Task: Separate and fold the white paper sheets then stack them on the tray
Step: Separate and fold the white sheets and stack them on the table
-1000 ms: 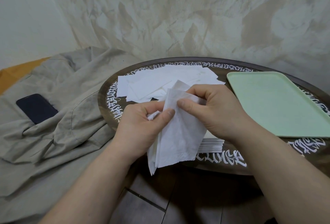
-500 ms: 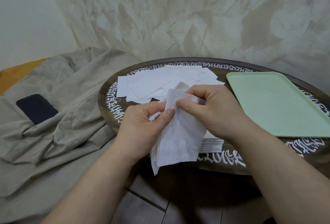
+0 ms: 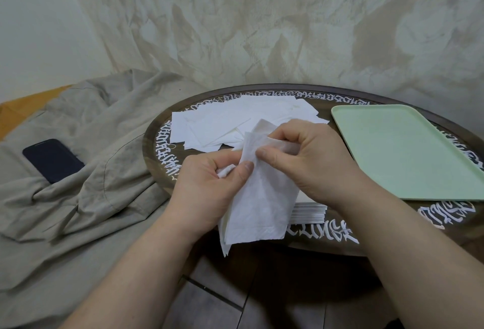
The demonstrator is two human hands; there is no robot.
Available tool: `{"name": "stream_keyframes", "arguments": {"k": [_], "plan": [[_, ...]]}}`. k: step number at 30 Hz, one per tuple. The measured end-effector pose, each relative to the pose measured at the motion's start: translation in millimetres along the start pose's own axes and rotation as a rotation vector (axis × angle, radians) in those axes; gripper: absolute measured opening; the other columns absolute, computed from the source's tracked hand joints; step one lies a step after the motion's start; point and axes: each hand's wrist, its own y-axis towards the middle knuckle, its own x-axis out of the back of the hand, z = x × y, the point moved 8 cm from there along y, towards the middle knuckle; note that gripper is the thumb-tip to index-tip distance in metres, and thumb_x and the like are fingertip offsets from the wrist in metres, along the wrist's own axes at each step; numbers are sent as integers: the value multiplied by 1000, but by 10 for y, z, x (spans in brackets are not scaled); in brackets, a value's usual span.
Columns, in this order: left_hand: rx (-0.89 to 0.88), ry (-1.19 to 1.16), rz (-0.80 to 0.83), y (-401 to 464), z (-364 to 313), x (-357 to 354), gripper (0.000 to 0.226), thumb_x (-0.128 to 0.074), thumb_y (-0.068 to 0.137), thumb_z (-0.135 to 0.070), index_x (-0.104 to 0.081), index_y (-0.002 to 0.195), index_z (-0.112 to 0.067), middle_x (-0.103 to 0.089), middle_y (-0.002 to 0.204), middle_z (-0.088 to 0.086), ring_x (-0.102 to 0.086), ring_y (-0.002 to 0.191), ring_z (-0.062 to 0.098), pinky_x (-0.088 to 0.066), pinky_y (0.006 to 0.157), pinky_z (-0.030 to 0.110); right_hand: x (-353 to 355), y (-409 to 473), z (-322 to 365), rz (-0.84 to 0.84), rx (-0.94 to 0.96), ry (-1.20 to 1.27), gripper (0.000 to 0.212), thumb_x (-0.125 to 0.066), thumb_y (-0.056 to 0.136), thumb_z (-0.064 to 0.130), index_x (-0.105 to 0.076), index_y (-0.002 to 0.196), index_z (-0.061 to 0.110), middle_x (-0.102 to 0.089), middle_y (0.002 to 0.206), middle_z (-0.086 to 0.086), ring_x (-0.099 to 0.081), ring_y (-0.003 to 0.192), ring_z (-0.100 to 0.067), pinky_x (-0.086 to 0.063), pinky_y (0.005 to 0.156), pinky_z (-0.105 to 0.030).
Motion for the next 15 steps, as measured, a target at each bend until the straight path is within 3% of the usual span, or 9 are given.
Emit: {"name": "stream_keyframes", "arguments": {"k": [3, 6, 9, 12, 15], "plan": [[-6, 5, -2, 12, 12, 9, 28, -62, 90, 1, -77, 83, -22, -76, 78, -5, -71, 74, 5, -53, 65, 17, 40, -1, 85, -52, 63, -125, 18, -73, 82, 29, -66, 98, 27, -62, 101, 10, -51, 94, -9, -39, 83, -23], [-7, 5, -4, 19, 35, 28, 31, -63, 90, -1, -80, 80, -25, -77, 81, -2, -71, 77, 8, -54, 68, 21, 1, 2, 121, -1, 83, -194, 22, -69, 85, 33, -65, 107, 28, -61, 103, 13, -45, 105, -11, -32, 85, -13], [-6, -5, -11, 23, 49, 52, 30, -63, 90, -2, -80, 81, -24, -77, 82, -1, -72, 78, 10, -55, 68, 22, -27, -2, 98, 44, 60, -187, 15, -64, 86, 39, -67, 98, 30, -59, 88, 12, -45, 96, -8, -33, 81, -12], [5, -16, -31, 24, 58, 80, 24, -66, 90, -3, -80, 83, -22, -77, 82, -1, -72, 78, 11, -55, 67, 22, -20, -3, 74, 51, 25, -72, 8, -67, 84, 36, -69, 81, 29, -61, 77, 8, -51, 78, -3, -41, 70, -23], [14, -36, -103, 31, 78, 145, 14, -69, 80, -21, -80, 86, -28, -77, 85, 1, -73, 83, 15, -58, 74, 30, -12, -5, 46, 61, 28, 13, 12, -70, 85, 28, -70, 75, 20, -67, 73, 4, -58, 69, -6, -45, 66, -28]]}}
